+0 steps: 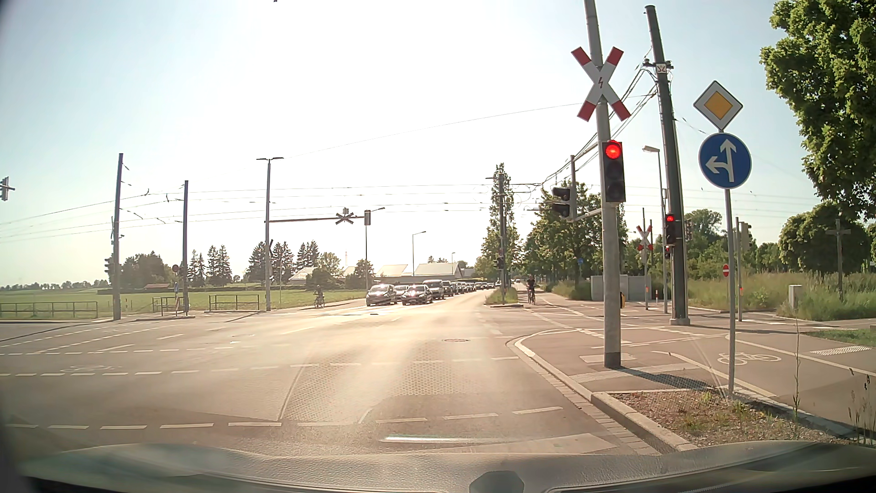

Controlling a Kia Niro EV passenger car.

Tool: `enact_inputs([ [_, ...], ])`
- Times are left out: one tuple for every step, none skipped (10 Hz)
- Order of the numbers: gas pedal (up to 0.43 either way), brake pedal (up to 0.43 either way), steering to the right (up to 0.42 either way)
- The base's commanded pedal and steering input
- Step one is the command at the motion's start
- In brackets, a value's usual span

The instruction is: Follow the waypoints while adhering to traffic rules and regulations

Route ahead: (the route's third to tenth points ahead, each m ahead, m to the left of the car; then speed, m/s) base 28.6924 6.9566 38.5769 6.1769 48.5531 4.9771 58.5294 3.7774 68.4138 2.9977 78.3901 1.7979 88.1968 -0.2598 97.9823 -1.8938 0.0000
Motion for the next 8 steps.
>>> enact_inputs([
  [0.000, 0.317, -0.016],
  [0.000, 0.317, -0.016],
  [0.000, 0.317, -0.016],
  [0.000, 0.317, -0.017],
  [0.000, 0.317, -0.017],
  [0.000, 0.317, -0.017],
  [0.000, 0.317, -0.017],
  [0.000, 0.317, -0.016],
])
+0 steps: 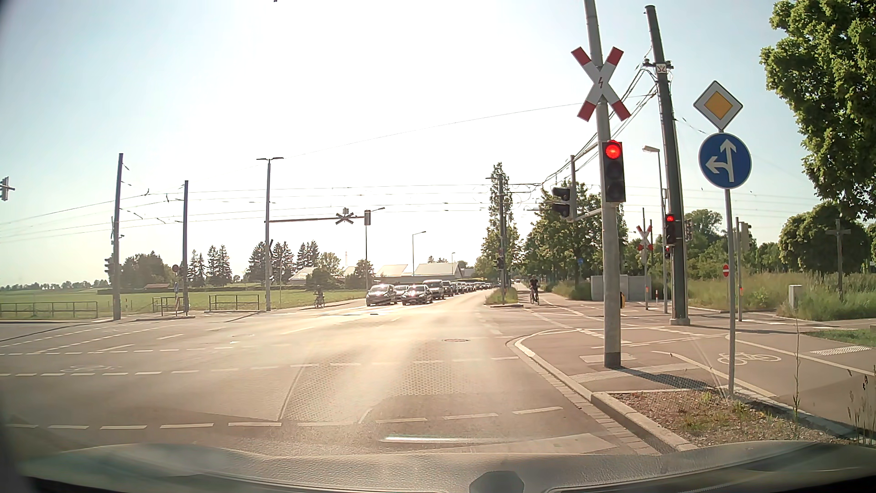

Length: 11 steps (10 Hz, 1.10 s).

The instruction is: Follow the waypoints while adhering to traffic rules and regulations

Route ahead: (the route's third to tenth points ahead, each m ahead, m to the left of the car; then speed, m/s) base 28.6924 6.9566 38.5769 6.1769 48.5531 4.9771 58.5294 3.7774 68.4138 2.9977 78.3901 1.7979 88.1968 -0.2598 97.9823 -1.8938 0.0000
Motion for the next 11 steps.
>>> enact_inputs([
  [0.000, 0.317, -0.017],
  [0.000, 0.317, -0.017],
  [0.000, 0.317, -0.016],
  [0.000, 0.317, -0.017],
  [0.000, 0.317, -0.017],
  [0.000, 0.317, -0.017],
  [0.000, 0.317, -0.017],
  [0.000, 0.317, -0.017],
  [0.000, 0.317, -0.017],
  [0.000, 0.317, -0.017],
  [0.000, 0.317, -0.017],
])
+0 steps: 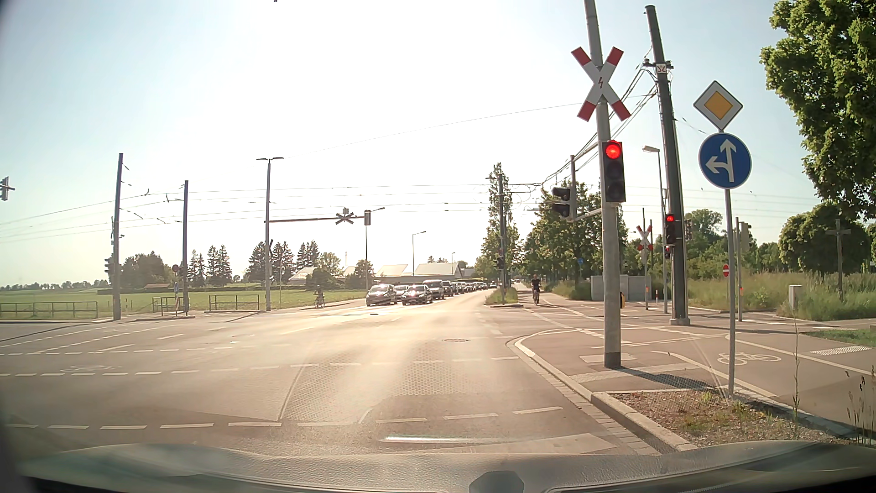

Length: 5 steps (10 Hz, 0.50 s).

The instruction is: Follow the waypoints while adhering to traffic rules and regulations

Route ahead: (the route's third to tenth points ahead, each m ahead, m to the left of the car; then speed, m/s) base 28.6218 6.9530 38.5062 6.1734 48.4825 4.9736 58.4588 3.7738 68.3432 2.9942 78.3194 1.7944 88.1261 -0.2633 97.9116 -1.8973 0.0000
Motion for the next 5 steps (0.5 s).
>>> enact_inputs([
  [0.000, 0.317, -0.017],
  [0.000, 0.317, -0.017],
  [0.000, 0.317, -0.017],
  [0.000, 0.317, -0.017],
  [0.000, 0.317, -0.017],
])
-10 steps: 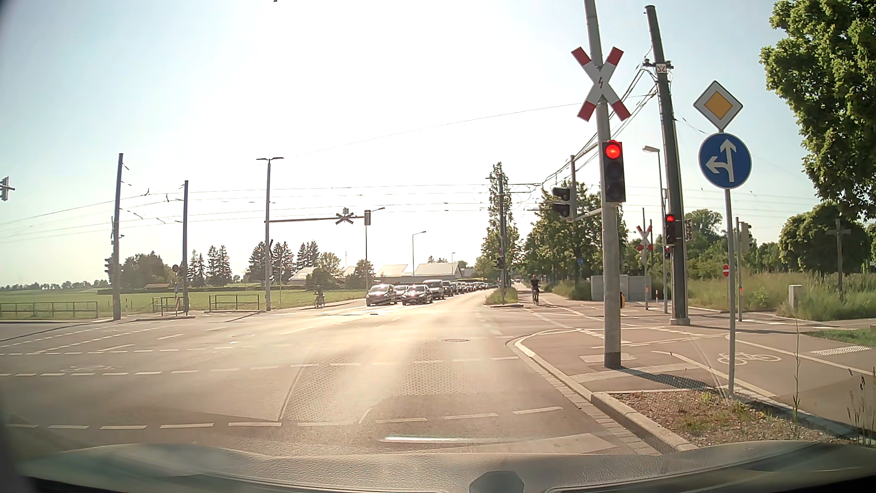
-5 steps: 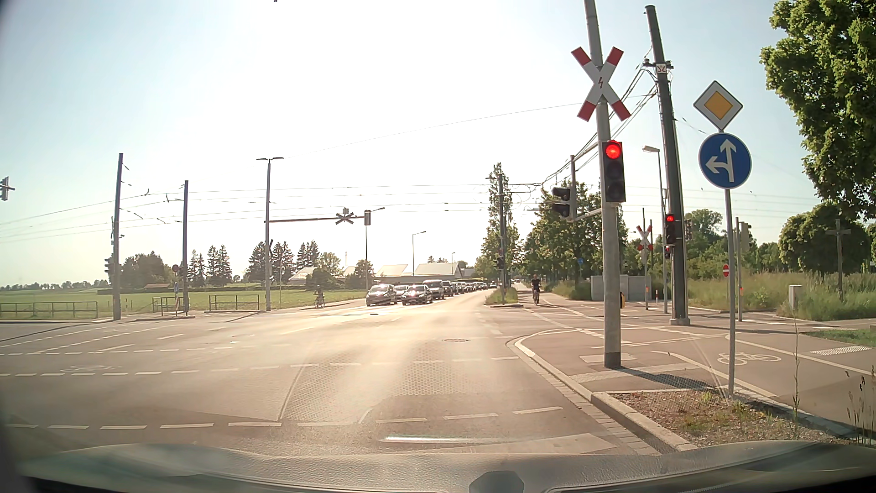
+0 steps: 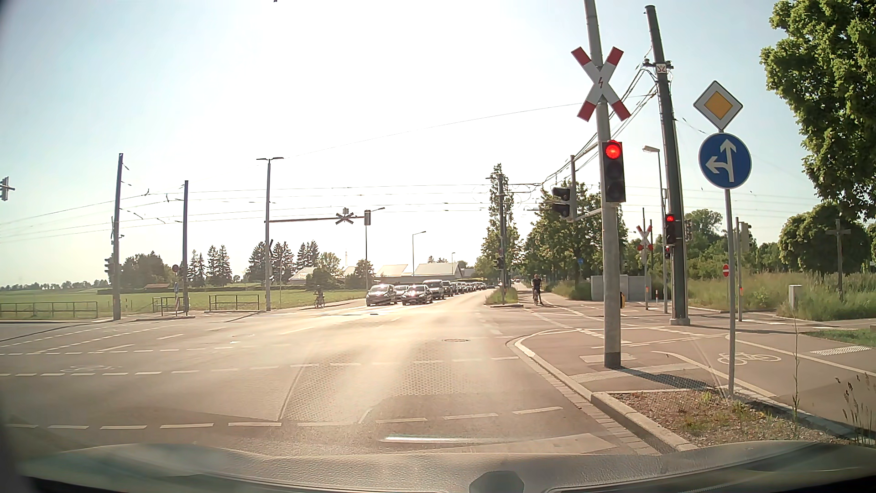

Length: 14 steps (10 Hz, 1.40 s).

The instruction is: Follow the waypoints while adhering to traffic rules and regulations

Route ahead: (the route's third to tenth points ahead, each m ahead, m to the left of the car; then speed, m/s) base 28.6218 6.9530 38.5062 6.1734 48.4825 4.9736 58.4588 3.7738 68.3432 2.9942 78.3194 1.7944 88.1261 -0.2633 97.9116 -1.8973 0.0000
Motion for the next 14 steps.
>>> enact_inputs([
  [0.000, 0.317, -0.017],
  [0.000, 0.317, -0.017],
  [0.000, 0.317, -0.017],
  [0.000, 0.317, -0.017],
  [0.000, 0.317, -0.017],
  [0.000, 0.317, -0.017],
  [0.000, 0.317, -0.017],
  [0.000, 0.317, -0.017],
  [0.000, 0.317, -0.017],
  [0.000, 0.317, -0.017],
  [0.000, 0.317, -0.017],
  [0.000, 0.317, -0.017],
  [0.000, 0.317, -0.017],
  [0.000, 0.317, -0.017],
])
